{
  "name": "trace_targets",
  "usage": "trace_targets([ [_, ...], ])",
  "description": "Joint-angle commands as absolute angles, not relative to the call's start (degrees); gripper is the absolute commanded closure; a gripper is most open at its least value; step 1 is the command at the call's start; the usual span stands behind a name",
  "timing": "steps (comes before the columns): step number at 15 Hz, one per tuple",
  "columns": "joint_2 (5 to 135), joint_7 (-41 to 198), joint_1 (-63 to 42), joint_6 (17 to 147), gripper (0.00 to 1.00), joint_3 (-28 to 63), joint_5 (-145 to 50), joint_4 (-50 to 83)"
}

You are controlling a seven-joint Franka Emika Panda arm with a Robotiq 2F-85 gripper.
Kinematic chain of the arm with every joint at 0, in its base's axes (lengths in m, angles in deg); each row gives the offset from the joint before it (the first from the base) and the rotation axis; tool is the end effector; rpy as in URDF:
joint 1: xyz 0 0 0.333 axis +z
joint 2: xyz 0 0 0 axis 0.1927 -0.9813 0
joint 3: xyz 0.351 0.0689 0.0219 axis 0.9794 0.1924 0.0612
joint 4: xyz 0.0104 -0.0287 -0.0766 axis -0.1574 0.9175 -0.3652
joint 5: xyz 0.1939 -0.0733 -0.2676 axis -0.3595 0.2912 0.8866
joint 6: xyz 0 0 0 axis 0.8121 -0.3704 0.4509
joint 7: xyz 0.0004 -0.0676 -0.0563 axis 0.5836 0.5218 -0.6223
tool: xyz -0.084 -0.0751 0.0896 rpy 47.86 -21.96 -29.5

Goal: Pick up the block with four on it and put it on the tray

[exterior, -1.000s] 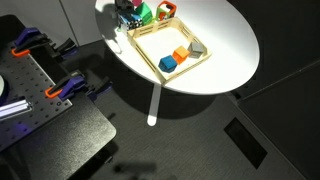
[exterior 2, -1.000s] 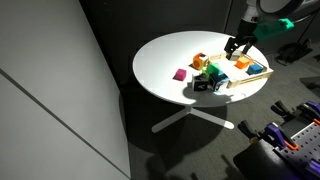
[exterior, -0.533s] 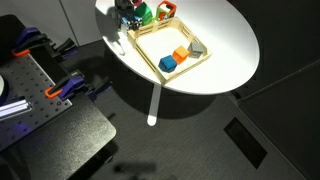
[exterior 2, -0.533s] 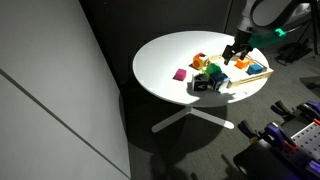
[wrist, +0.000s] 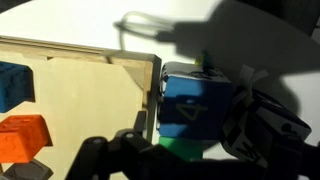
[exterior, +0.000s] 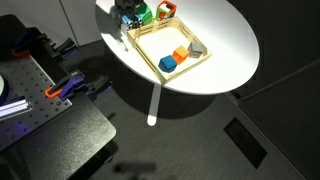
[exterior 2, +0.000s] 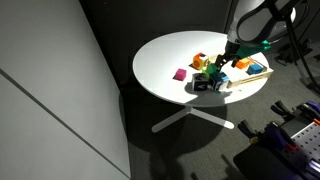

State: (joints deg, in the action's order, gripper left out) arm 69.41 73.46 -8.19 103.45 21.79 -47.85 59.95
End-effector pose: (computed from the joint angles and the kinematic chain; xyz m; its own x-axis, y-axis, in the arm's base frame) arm 0.5006 0.0294 0.2567 0.9962 -0.0699 0.0524 -0.0706 -0.9974 0.0125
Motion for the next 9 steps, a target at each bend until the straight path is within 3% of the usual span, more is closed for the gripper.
trace_targets([
  [1,65.33,71.71,-6.01,103.48,0.0,20.07,-46.2,56.39],
  [9,59.19,69.94,-1.67,103.43,0.0,16.68,-44.15,52.4],
])
